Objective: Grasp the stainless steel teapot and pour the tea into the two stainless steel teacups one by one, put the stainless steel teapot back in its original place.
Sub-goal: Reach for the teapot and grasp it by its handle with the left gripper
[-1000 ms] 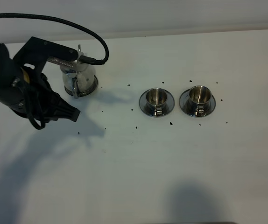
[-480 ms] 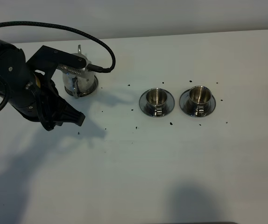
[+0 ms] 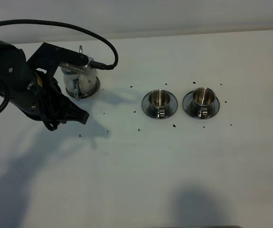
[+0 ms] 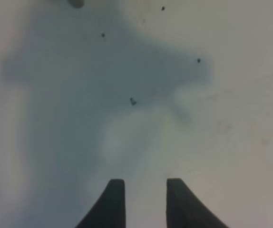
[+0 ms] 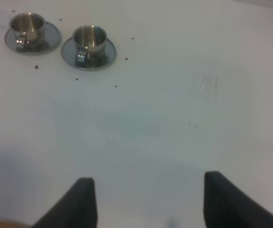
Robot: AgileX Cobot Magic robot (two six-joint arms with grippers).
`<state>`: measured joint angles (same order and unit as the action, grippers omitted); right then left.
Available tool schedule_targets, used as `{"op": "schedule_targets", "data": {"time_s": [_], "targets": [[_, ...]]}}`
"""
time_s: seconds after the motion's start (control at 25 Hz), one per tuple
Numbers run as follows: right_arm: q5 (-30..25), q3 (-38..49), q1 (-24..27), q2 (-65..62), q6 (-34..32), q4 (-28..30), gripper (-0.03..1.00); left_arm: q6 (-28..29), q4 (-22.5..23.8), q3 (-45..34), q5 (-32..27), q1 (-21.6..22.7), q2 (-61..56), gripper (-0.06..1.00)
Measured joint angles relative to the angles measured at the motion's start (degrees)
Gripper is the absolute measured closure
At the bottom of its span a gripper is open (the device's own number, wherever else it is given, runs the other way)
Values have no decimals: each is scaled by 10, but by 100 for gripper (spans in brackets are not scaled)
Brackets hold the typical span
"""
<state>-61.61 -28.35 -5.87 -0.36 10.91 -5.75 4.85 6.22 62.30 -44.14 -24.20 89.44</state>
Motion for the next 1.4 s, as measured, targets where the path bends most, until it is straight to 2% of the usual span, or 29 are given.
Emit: {"op": "schedule_targets", "data": {"time_s": [0.24,0.6,0.84,1.08,1.4], "targets": [[0,0,0,0,0,0,48,4,-14,0,2,0,0,69],[0,0,0,0,0,0,48,19,-13,0,-6,0,0,63],[0,0,0,0,0,0,48,69,-16,1,27,19,4,62],[0,0,0,0,0,0,48,78,-25,31,-25,60,62,62],[0,0,0,0,0,0,48,93,-58,131,-85,67,96,62]]}}
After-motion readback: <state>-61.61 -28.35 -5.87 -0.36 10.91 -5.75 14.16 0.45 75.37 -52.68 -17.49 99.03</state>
